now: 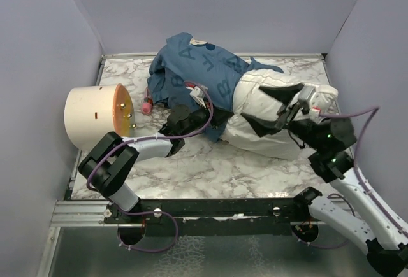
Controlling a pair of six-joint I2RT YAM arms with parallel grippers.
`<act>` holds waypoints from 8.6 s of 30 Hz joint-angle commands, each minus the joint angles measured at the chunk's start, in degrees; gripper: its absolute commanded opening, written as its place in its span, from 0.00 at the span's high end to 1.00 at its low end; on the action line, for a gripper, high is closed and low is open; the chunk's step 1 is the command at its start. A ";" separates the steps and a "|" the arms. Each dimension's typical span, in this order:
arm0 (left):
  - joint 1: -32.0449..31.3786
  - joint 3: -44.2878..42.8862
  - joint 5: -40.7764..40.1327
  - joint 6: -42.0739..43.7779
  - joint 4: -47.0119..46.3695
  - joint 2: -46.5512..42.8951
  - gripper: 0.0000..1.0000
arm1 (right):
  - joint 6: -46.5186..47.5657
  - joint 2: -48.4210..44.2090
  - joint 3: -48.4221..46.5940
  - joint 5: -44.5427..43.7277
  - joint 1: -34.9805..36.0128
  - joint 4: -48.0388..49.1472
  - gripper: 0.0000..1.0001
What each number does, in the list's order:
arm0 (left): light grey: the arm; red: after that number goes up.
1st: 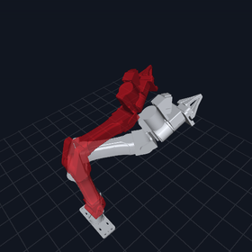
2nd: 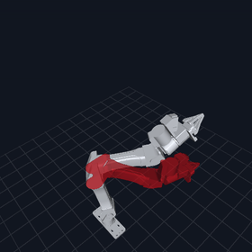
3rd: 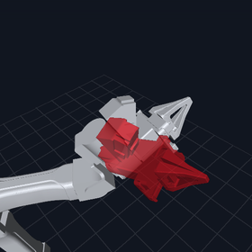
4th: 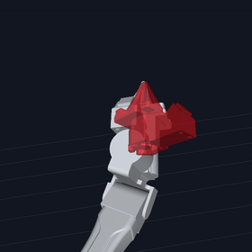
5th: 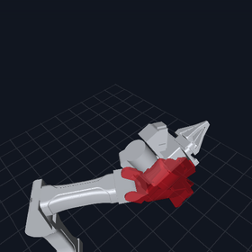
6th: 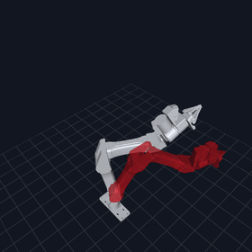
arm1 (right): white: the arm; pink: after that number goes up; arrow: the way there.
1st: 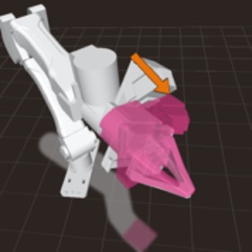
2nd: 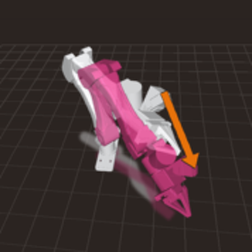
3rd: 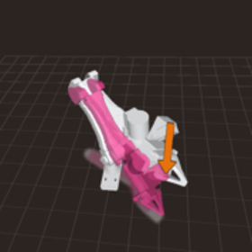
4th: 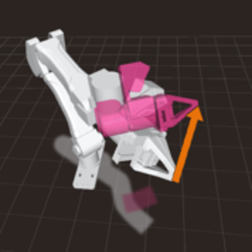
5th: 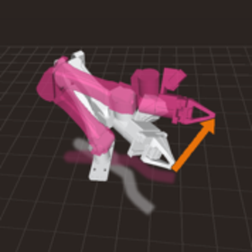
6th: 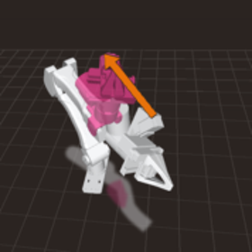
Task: Put the pillow into the pillowcase
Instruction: Stuff the pillow into the pillowcase.
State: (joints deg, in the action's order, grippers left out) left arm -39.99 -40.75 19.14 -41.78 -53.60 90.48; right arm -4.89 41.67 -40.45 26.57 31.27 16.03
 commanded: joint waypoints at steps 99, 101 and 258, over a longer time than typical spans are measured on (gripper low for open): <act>2.04 -68.26 22.23 5.77 30.78 21.62 1.00 | -18.52 21.03 -9.13 -8.12 -9.48 9.51 0.99; 2.04 -63.95 22.29 3.47 27.07 21.98 1.00 | -16.69 19.75 -6.36 -12.38 -9.54 5.81 0.99; -14.40 -9.23 -6.49 22.40 53.37 -19.17 0.22 | -39.60 -17.98 13.88 -31.99 6.44 -18.44 0.27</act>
State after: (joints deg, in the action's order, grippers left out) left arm -54.59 -46.74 18.39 -33.17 -17.10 83.55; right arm -39.03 28.23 -28.14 -8.71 37.71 -5.48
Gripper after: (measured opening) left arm 0.634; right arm 0.731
